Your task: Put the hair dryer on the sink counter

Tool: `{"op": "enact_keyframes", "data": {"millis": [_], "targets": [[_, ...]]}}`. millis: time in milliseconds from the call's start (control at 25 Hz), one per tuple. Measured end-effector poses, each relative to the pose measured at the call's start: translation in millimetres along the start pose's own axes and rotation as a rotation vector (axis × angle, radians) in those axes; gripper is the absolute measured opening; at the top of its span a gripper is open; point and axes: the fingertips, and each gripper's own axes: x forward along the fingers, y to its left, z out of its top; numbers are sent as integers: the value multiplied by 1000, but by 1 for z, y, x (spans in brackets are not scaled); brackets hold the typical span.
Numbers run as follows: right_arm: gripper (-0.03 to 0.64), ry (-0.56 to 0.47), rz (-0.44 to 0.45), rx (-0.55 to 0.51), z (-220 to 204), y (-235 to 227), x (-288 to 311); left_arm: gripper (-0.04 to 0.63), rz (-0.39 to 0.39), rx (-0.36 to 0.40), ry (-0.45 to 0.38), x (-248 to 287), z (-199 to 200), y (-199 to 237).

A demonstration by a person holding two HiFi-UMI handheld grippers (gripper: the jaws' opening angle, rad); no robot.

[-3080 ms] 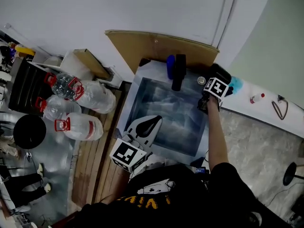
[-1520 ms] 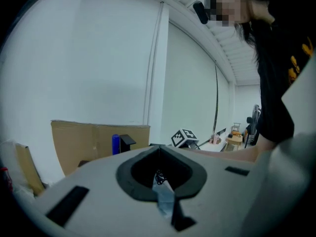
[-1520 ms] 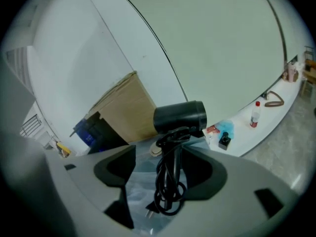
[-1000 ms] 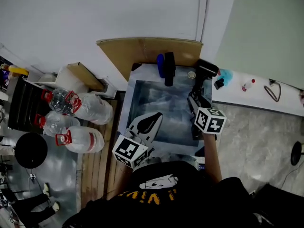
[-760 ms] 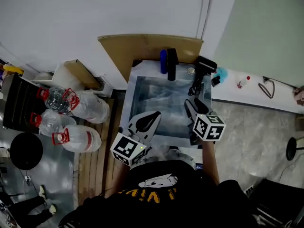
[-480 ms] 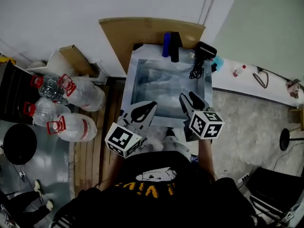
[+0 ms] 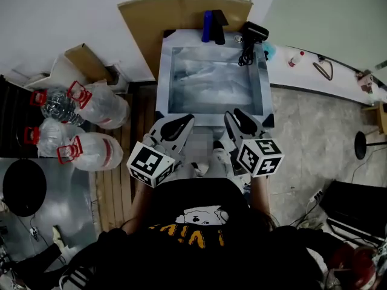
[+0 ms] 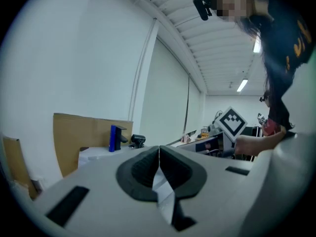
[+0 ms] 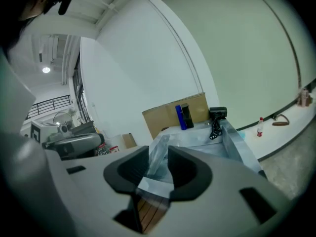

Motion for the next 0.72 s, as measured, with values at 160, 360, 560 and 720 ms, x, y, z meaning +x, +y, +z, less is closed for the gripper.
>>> {"op": "enact_keyframes", "data": {"millis": [160, 360, 560, 720], "targets": [[98, -40, -8, -25, -4, 15, -23, 9, -25, 3, -7, -11, -7, -11], [50, -85, -24, -32, -6, 27, -44, 9, -65, 12, -12, -22, -10, -30], [14, -115, -12, -29, -14, 41, -57, 9, -80, 0, -15, -33, -17, -41], [4, -122, 1, -5, -20, 46, -66, 9, -92, -6, -16, -40, -24, -48]]}}
